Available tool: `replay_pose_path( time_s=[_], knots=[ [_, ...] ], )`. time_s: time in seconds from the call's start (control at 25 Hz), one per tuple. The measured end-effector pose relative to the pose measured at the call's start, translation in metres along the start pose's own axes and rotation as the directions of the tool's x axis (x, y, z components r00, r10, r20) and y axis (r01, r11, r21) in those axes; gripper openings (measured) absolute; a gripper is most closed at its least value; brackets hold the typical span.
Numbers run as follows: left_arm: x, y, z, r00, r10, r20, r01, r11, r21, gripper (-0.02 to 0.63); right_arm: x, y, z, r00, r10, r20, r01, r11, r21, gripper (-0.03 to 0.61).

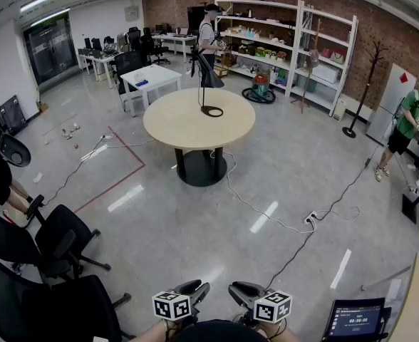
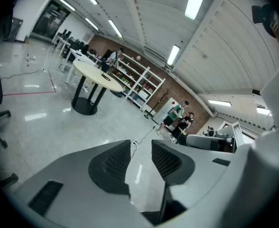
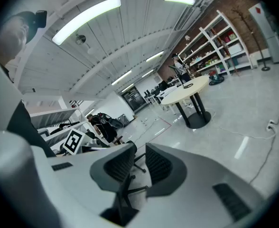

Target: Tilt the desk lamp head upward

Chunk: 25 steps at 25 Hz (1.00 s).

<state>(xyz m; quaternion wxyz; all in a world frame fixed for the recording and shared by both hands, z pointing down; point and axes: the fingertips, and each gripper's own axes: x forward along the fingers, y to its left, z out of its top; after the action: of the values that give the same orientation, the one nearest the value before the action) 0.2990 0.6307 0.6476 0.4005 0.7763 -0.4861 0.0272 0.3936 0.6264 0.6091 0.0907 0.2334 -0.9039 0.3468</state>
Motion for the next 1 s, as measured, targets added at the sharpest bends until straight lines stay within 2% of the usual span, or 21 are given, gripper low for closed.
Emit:
replay_pose_path(
  time_s=[0.44,0.6,1.0],
  knots=[
    [0.008,0.009,0.012,1.0,0.005,0.001,-0.005,1.0,-0.007,0.144,0.012,-0.004,0.009,1.0,0.014,-0.009,-0.014,1.0,-0.001,0.074],
    [0.011,0.009,0.015,1.0,0.0,-0.001,0.0,1.0,-0.008,0.144,0.012,-0.001,0.017,0.999,0.039,0.026,-0.039,0.999,-0.009,0.074],
    [0.002,0.025,0.019,1.0,-0.012,-0.001,0.012,1.0,-0.024,0.144,0.03,-0.001,0.014,1.0,-0.014,0.004,0.014,1.0,0.008,0.074]
  ],
)
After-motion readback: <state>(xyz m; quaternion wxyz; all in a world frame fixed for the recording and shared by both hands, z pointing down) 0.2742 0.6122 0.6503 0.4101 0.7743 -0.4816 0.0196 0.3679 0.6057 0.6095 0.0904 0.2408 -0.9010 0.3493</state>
